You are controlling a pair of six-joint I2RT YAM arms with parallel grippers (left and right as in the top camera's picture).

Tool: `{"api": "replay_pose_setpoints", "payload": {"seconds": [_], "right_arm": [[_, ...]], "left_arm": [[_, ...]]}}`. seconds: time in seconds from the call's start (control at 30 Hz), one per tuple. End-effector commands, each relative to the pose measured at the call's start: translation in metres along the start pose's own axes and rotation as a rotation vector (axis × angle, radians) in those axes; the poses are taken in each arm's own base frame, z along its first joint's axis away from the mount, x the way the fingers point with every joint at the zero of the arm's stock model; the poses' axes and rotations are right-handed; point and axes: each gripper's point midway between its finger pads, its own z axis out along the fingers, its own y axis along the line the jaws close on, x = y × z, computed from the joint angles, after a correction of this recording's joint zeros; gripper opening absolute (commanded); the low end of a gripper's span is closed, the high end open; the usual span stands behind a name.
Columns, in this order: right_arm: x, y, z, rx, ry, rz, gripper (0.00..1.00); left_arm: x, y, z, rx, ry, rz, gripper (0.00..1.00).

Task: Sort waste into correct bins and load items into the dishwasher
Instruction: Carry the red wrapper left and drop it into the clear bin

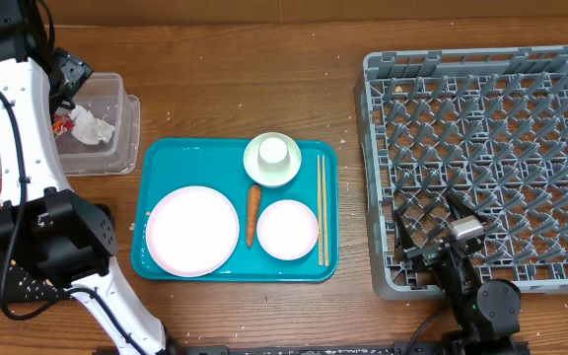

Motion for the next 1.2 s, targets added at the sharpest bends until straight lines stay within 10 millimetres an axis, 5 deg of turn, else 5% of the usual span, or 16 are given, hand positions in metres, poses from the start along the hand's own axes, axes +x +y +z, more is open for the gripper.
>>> {"api": "replay_pose_setpoints", "payload": {"seconds": [0.0,0.27,0.47,0.53,0.7,0.87,1.17], "right_arm": [[0.001,-0.001,0.0,0.006,-0.005,-0.002,1.0],[0.001,-0.001,0.0,0.006,-0.005,-0.002,1.0],[0.001,-0.001,0.0,0.006,-0.005,-0.002,1.0],[0.001,-0.001,0.0,0.006,-0.005,-0.002,1.0],[0.001,-0.001,0.0,0.006,-0.005,-0.002,1.0],[0.001,-0.001,0.0,0.006,-0.005,-0.002,1.0],[-0.001,-0.001,0.0,0.002,-0.016,-0.003,1.0]], "left_arm": [[0.029,-0.031,-0.025,0.129,0.073,0.118,0.85],[0.13,-0.077,-0.044,0.163,0.249,0.373,0.84],[0.175,-0.11,-0.059,0.172,0.186,0.591,0.9],[0.176,-0.115,-0.061,0.138,0.121,0.624,1.0],[0.163,-0.117,-0.062,0.069,0.001,0.61,1.0],[0.139,-0.101,-0.051,0.097,0.077,0.418,1.0],[0.113,-0.08,-0.041,0.091,0.107,0.334,1.0]]}}
